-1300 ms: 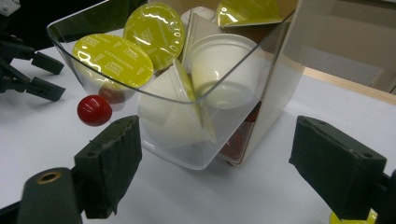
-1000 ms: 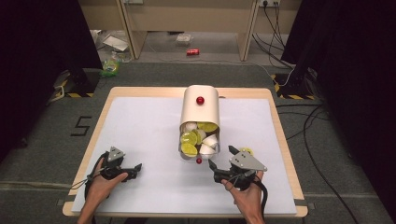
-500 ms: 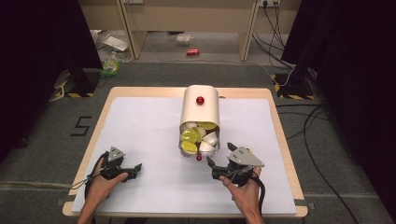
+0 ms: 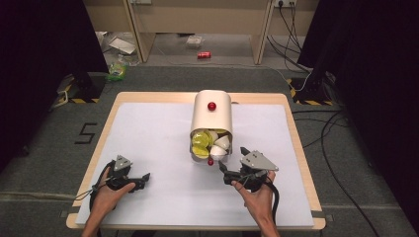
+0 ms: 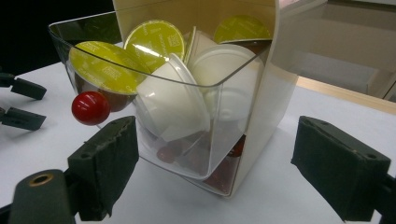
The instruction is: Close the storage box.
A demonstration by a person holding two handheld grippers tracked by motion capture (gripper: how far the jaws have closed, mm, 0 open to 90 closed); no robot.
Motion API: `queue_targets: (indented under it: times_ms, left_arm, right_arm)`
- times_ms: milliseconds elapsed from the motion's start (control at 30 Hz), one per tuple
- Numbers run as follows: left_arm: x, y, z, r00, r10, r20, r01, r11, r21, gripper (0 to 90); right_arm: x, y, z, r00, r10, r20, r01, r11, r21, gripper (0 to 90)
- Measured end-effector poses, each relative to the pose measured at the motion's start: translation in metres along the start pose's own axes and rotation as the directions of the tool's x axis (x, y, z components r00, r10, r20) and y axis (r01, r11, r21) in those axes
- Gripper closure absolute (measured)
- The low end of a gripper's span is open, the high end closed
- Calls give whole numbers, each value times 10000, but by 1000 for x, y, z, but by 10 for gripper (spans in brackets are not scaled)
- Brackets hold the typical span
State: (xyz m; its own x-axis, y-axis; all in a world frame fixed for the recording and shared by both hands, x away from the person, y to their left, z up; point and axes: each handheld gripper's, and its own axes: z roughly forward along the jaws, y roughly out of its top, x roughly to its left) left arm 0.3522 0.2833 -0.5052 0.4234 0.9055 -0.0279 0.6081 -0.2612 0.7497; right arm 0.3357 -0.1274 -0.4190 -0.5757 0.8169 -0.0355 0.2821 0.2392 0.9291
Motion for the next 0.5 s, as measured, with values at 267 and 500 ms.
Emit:
queue_targets:
  times_ms: [267, 500]
  left_arm:
    - [0, 0, 0, 10000, 8, 6, -8, 10000, 7, 117]
    - [0, 0, 0, 10000, 5, 4, -5, 10000, 6, 117]
  right_arm:
    - [-3, 2, 5, 9999, 12, 115, -12, 10000, -3, 148]
    - [-6, 3, 10, 9998, 56, 188, -56, 10000, 16, 148]
